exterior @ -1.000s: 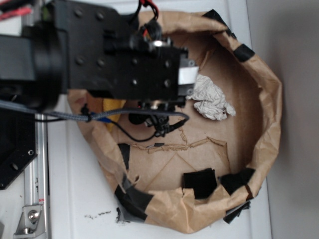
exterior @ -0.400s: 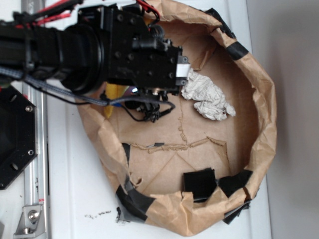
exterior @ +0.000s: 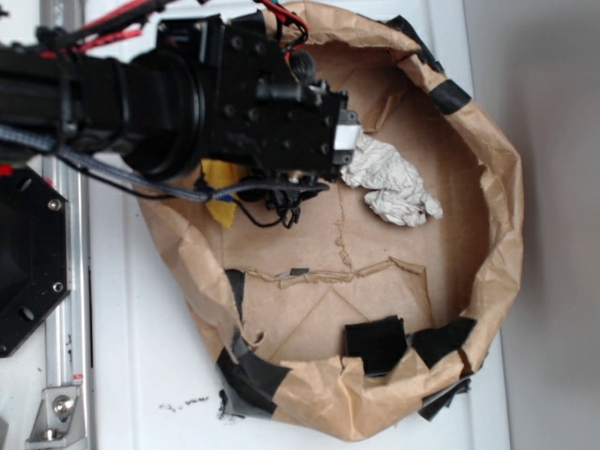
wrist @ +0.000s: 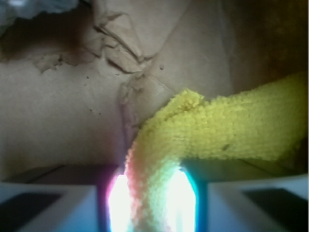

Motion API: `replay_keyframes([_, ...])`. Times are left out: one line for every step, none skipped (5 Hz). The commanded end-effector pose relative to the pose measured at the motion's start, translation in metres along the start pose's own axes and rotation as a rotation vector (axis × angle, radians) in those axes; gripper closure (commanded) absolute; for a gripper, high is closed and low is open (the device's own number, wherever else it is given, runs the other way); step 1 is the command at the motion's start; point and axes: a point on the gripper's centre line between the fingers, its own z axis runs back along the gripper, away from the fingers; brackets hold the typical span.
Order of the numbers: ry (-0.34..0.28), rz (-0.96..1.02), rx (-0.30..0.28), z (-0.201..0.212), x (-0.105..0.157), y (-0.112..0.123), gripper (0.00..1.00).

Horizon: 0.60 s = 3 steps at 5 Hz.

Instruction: Grab the yellow cloth.

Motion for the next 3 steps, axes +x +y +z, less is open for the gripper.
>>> replay_keyframes([-0.037,-0.057,-0.028,0.008,-0.011,0.022,1.00])
replay_keyframes([-0.089,-0.129,-0.048,0.021,-0.007,0.025,1.00])
replay_keyframes([-0.219,-0.202,-0.134,0.067,-0.001,0.026,1.00])
